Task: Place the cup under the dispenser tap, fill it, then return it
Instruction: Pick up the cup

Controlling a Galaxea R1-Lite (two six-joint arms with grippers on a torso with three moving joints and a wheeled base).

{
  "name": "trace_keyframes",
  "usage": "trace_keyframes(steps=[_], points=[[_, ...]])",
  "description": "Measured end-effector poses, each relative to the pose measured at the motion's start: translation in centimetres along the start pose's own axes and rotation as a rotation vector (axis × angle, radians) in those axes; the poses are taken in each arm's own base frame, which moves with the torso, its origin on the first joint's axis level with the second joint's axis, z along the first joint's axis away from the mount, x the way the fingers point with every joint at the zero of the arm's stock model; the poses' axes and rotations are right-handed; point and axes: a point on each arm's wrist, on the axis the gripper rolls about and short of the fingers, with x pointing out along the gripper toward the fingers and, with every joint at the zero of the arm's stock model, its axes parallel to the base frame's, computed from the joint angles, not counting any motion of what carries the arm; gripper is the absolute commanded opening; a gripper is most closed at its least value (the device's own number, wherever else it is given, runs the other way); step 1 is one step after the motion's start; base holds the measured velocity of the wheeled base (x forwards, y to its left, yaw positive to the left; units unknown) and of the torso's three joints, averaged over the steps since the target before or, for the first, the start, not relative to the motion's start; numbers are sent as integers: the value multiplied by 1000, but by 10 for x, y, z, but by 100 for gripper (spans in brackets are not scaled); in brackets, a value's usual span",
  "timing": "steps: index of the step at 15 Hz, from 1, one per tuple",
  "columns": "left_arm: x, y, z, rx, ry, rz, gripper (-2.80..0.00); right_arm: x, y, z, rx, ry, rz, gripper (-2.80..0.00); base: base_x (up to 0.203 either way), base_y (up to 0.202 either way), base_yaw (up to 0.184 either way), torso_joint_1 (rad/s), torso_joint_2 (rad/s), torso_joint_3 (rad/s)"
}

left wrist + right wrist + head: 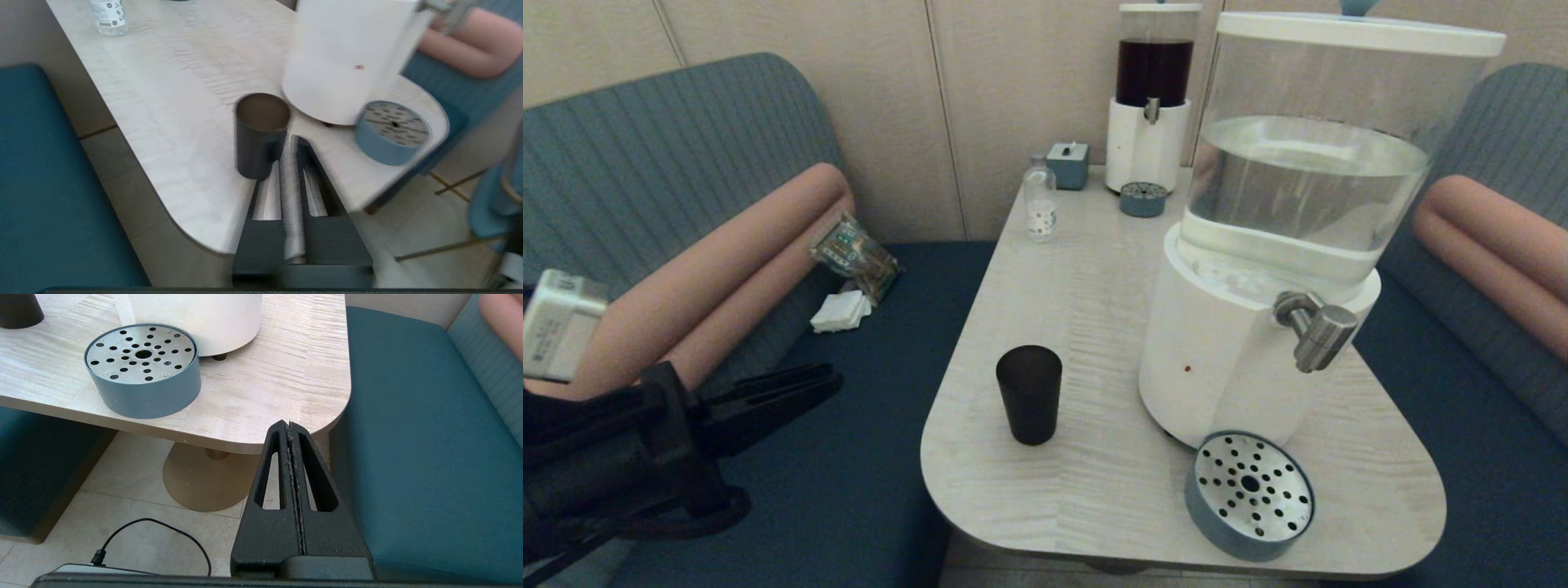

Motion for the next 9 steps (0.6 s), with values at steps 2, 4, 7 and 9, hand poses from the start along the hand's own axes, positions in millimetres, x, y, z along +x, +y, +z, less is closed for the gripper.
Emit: trace_keyframes(steps=[2, 4, 7, 9], points=[[20, 18, -17, 6, -6, -1, 0, 0, 0, 0, 0, 0, 0, -280, 0, 0, 0, 0, 0, 0], [35, 32, -38, 2, -10, -6, 0, 0, 0, 0, 0, 0, 0, -280, 0, 0, 0, 0, 0, 0], [49, 44, -61, -4, -6, -63, 0, 0, 0, 0, 0, 0, 0, -280, 0, 0, 0, 0, 0, 0], [57, 50, -78, -48, 45, -80, 0, 0, 0, 0, 0, 0, 0, -280, 0, 0, 0, 0, 0, 0]])
